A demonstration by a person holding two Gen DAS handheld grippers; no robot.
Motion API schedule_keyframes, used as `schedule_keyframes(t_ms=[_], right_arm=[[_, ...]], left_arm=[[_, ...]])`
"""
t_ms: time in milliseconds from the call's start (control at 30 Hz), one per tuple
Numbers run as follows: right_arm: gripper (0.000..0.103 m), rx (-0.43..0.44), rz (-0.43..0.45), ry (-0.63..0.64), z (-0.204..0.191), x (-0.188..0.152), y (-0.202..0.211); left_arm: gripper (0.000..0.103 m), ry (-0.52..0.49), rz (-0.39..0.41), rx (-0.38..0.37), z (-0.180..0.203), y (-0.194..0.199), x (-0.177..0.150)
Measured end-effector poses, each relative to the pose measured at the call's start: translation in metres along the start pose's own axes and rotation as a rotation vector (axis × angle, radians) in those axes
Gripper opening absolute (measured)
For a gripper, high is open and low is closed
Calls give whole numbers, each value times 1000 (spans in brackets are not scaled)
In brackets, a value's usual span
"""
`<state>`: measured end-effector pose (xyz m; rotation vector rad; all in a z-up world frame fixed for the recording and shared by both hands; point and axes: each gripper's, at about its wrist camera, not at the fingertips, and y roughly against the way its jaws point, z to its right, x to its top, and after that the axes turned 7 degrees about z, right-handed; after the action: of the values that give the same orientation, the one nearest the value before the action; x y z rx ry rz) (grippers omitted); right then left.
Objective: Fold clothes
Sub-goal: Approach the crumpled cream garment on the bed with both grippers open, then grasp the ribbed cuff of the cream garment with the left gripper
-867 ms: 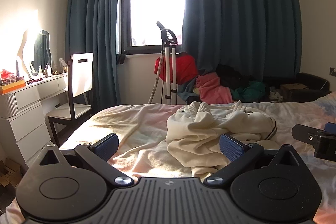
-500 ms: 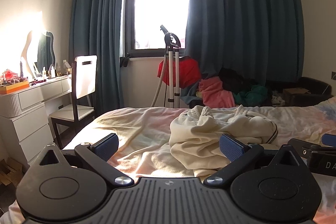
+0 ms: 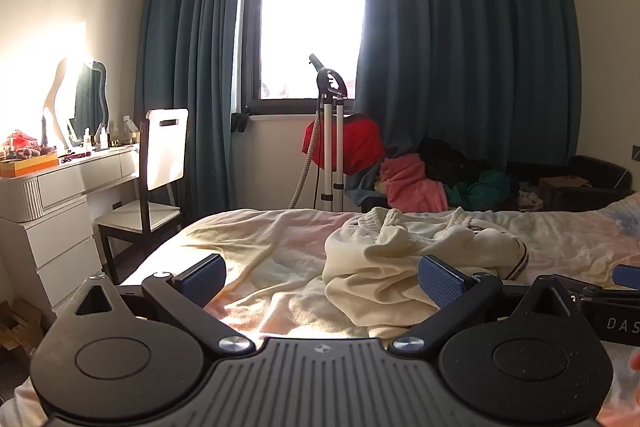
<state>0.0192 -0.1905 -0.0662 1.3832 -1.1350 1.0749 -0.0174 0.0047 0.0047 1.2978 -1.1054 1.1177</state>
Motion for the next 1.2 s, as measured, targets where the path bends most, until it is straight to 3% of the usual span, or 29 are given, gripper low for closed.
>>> schedule_keyframes(t_ms=[167,300,333,367,433,567,800,933,1067,1200], right_arm=[[102,9,3,-8,1,-1,-1],[94,20,1,5,0,-1,-1],[88,24,0,2,0,-1,-1],[75,28,-4,-1,0,-1,-1],[66,32,-9,-8,0,-1,-1],[36,18,11,-23,2,2,3],[28,-26,36,-104,12,9,12],[28,-57,-5,-162,23,9,9],[28,-100,-65,-171,31,0,-3],[28,-136,-74,-102,33,-7,-19]], left_arm=[[103,5,-4,-7,0,0,-1],[103,16,-3,-14,-1,-4,-6],[103,18,-7,-14,-1,-6,-8],[103,21,-11,-17,-1,-7,-10],[103,28,-14,-26,-2,-11,-14],[103,23,-42,-42,2,-21,-27],[103,30,-116,-87,9,-41,-44],[103,37,-126,-87,16,-77,-32],[103,45,-145,-123,25,-142,-6],[103,-40,-286,-110,43,-248,11]])
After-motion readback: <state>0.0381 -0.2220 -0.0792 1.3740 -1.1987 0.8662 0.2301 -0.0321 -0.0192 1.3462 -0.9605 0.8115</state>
